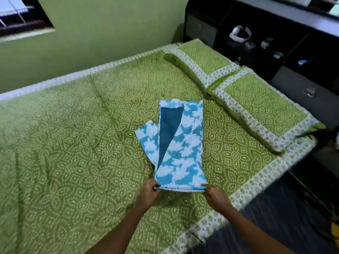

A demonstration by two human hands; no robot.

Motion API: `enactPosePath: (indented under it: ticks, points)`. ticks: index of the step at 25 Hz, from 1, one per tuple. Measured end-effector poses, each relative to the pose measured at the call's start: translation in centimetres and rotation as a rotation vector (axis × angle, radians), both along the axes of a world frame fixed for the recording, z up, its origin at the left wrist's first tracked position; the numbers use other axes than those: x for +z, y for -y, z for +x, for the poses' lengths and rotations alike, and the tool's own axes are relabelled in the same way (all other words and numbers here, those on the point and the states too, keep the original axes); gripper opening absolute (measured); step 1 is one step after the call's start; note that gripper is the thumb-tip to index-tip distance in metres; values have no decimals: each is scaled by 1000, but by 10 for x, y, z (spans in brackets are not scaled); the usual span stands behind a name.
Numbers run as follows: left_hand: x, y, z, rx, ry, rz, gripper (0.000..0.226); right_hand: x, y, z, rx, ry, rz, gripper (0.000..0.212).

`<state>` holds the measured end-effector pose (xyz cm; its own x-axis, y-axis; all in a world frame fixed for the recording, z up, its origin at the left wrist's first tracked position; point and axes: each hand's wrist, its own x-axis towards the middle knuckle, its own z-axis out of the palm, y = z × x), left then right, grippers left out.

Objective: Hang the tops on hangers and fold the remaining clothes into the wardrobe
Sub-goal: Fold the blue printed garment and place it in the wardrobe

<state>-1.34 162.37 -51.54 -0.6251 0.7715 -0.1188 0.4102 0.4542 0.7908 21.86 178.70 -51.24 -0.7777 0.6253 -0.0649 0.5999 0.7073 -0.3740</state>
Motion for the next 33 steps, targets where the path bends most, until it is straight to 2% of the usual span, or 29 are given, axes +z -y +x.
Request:
enactPosePath:
  ticks: [3,6,8,10,12,14,17,19,21,24,27,31,33]
  points:
    - [-45,41,32,10,41,-71,8,-48,46,25,8,139,-27,34]
    - [-85,74,55,27,133,-185,17,-85,83,45,65,275,-57,31]
    - [-112,91,66,-33,204,-363,25,-111,103,57,118,404,-83,24]
    - [-128,94,71,-95,135,-597,18,-132,114,62,120,423,-104,23]
    - [-132,74,66,-42,-11,-677,25,-141,107,41,25,317,-120,22]
    - [-133,38,52,0,-27,-537,33,-142,81,-8,-120,160,-278,18]
    - [-146,-24,18,12,-8,-407,40,-150,26,-83,-274,-41,-444,26]
    - [-150,-67,-4,30,34,-355,44,-153,-6,-126,-384,-163,-492,19]
    - [-153,-108,-21,91,150,-281,45,-155,-37,-161,-449,-252,-520,15]
    - [-167,-166,-48,175,270,-210,31,-164,-102,-214,-517,-343,-513,13]
    - [-173,-220,-70,223,282,-141,20,-173,-176,-265,-539,-295,-400,14]
    - [-181,-272,-80,222,404,-120,12,-179,-228,-304,-616,-71,-301,50]
    - [-186,-287,-84,295,462,-89,11,-179,-242,-308,-668,-44,-280,45]
